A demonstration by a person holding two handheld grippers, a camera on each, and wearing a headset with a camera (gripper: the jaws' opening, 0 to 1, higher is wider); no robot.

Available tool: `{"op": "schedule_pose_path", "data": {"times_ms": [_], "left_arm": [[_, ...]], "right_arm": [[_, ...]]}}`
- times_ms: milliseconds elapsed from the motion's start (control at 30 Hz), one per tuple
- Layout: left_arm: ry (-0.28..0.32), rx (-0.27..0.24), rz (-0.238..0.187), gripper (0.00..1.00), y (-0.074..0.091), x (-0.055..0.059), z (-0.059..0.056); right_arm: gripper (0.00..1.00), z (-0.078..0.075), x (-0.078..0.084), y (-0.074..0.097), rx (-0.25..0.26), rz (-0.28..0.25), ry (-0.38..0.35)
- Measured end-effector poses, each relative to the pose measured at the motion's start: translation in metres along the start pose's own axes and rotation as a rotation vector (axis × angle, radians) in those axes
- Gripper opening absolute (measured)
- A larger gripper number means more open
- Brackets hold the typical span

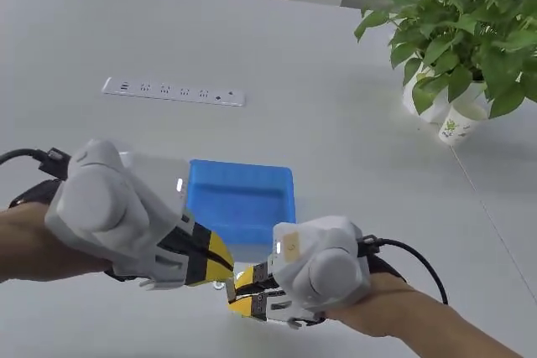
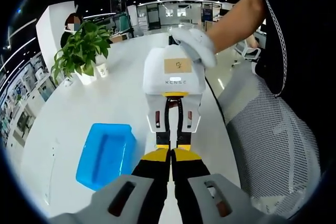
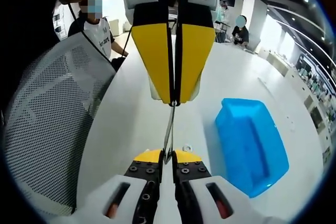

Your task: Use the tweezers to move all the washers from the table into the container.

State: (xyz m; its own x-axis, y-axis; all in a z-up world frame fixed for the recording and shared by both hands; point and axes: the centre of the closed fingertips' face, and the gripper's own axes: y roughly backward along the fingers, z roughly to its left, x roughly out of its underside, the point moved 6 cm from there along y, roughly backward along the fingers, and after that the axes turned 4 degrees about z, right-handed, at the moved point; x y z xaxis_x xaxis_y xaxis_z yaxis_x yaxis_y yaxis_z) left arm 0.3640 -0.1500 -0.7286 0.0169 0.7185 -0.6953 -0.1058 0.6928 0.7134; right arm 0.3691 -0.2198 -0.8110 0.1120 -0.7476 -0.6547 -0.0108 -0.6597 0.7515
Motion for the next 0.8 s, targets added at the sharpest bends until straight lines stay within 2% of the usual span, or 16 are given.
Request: {"op": "schedule_pose_path", "data": {"times_ms": [433,800], "left_arm": [[0.000,0.008,0.001,0.04,-0.0018,-0.0012,0.0016],[0.003,0.016,-0.001,0.04,-0.0034,-0.0034,0.0012]], "right_arm": [[0.13,-0.0017,0.0013,-0.0028,-0.008,0.022,0.008],[0.12,-0.0027,0.0039,-0.0078,-0.014,0.029,0.007]]}}
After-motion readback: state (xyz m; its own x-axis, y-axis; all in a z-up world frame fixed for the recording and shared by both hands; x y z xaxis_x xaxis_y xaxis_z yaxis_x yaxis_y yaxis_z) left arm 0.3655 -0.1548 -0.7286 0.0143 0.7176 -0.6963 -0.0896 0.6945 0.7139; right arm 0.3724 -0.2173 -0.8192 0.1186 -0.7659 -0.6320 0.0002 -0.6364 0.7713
